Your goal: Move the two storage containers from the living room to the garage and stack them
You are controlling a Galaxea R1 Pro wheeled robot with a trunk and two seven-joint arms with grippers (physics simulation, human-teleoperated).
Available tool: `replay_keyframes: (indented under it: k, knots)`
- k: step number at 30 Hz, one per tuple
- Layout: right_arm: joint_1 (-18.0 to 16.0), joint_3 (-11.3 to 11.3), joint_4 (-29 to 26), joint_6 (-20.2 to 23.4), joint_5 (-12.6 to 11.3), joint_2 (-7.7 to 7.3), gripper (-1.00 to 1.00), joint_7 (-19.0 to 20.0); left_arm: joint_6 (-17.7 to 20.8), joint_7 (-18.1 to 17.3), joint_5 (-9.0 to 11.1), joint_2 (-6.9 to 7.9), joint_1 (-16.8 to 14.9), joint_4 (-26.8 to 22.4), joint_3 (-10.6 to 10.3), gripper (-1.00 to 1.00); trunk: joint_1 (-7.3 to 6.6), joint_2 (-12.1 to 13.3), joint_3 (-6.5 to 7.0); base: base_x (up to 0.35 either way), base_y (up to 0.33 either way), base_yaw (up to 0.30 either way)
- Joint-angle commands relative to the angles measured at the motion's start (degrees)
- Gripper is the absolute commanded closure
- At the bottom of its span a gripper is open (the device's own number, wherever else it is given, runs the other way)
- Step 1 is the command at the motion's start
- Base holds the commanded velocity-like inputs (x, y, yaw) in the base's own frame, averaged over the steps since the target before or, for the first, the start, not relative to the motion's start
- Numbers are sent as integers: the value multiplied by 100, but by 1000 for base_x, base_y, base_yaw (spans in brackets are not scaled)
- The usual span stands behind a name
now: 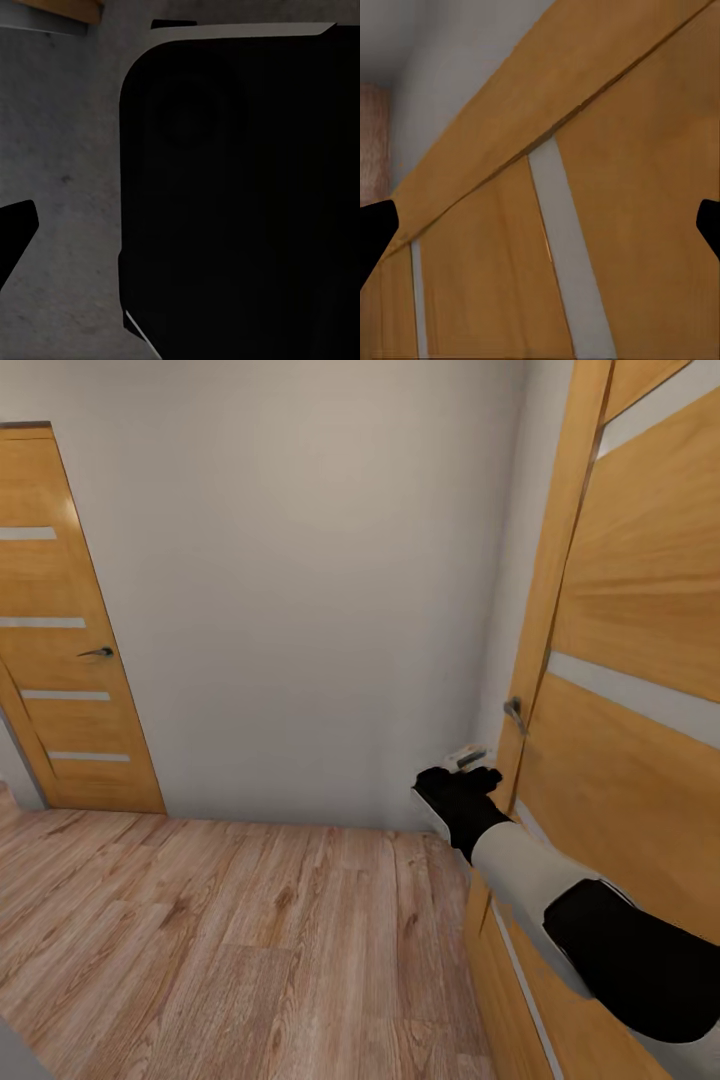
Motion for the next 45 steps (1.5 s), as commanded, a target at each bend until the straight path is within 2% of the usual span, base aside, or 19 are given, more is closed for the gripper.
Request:
replay_keyframes:
  k: [1,3,7,9,14,19,23,28,45]
  knots:
    - [-7,46,-3,34,-52,62,-100,-50,-9,8,17,0,-2,0,2,-100,0,-3,-6,0,0,0]
    - [-7,39,-3,26,-54,316,-100,-68,-9,9,18,0,-2,1,2,-100,0,-3,-6,0,0,0]
    - [33,39,-6,-51,-90,316,-100,-16,-10,9,17,0,-2,0,2,-100,0,-3,-6,0,0,0]
    - [187,42,-10,-392,-106,316,-100,217,-9,9,18,0,-2,0,2,-100,0,-3,-6,0,0,0]
    - [656,47,-11,-1059,-107,316,-100,1159,-9,4,20,0,-2,1,2,-100,0,-3,-6,0,0,0]
    - [1269,44,-5,-1729,-85,316,-100,2816,-9,6,17,0,-2,0,2,-100,0,-3,-6,0,0,0]
    - [1808,50,-3,-2290,-54,316,-100,3368,-9,9,16,0,-2,1,5,-100,0,-3,-6,0,0,0]
    - [2212,60,-3,-2539,-44,316,-100,3772,-9,10,17,0,-2,2,9,-100,0,-3,-6,0,0,0]
    - [2252,63,15,-2554,-66,316,-100,3864,-9,10,22,0,-2,1,8,-100,0,-3,-6,0,0,0]
